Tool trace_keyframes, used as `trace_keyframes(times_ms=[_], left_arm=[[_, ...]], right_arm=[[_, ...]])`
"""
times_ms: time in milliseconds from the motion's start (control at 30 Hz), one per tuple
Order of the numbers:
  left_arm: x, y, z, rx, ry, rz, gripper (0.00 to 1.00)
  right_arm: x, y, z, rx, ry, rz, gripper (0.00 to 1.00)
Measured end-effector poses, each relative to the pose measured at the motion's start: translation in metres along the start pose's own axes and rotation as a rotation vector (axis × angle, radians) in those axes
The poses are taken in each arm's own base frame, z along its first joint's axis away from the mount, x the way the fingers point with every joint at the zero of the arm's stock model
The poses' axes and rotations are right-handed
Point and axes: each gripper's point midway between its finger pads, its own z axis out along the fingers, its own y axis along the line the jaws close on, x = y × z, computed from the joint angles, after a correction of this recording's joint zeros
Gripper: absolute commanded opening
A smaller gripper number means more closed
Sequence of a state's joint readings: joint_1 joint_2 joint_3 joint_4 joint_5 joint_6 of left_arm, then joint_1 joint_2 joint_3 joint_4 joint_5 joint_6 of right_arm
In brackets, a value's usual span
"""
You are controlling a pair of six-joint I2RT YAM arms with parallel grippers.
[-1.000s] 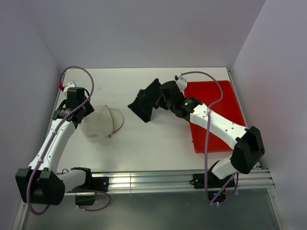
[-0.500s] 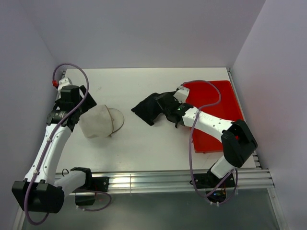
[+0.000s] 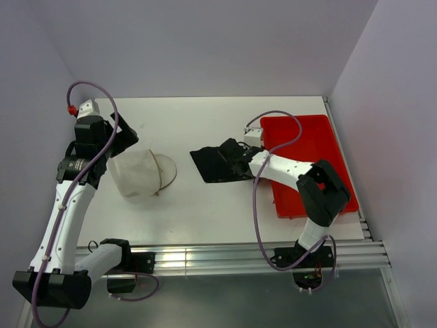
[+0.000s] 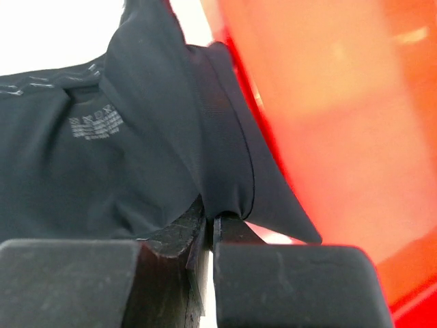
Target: Place the bra in the laundry bag and zip it closed
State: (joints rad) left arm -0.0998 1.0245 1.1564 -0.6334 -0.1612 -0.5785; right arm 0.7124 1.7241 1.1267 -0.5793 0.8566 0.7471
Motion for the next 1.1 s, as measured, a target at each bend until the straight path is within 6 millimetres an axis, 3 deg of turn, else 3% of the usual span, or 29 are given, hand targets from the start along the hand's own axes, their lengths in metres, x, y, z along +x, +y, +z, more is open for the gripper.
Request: trace_keyframes(times_ms=[200, 400, 633, 867, 1100], left_arm=[[0.015, -0.02, -0.002, 0.074, 0.046, -0.002, 0.92], [0.029, -0.033, -0.002, 0.117, 0.077, 0.012, 0.93], [0.037, -0.031, 0.001, 0.118, 0.095, 0.019, 0.93], [0.042, -0.033, 0.005, 0.126, 0.11, 0.021, 0.92], [0.052, -0.035, 0.008, 0.136, 0.137, 0.029, 0.91]], right_arm=[[-0.015, -0.004, -0.019, 0.013, -0.091, -0.099, 0.01], [-0.029, 0.03, -0.04, 0.0, -0.182, -0.199, 0.11], [-0.008, 0.08, -0.049, -0.013, -0.22, -0.351, 0.36], [0.004, 0.108, -0.06, -0.041, -0.243, -0.424, 0.61], [0.005, 0.125, -0.074, -0.085, -0.27, -0.444, 0.65]])
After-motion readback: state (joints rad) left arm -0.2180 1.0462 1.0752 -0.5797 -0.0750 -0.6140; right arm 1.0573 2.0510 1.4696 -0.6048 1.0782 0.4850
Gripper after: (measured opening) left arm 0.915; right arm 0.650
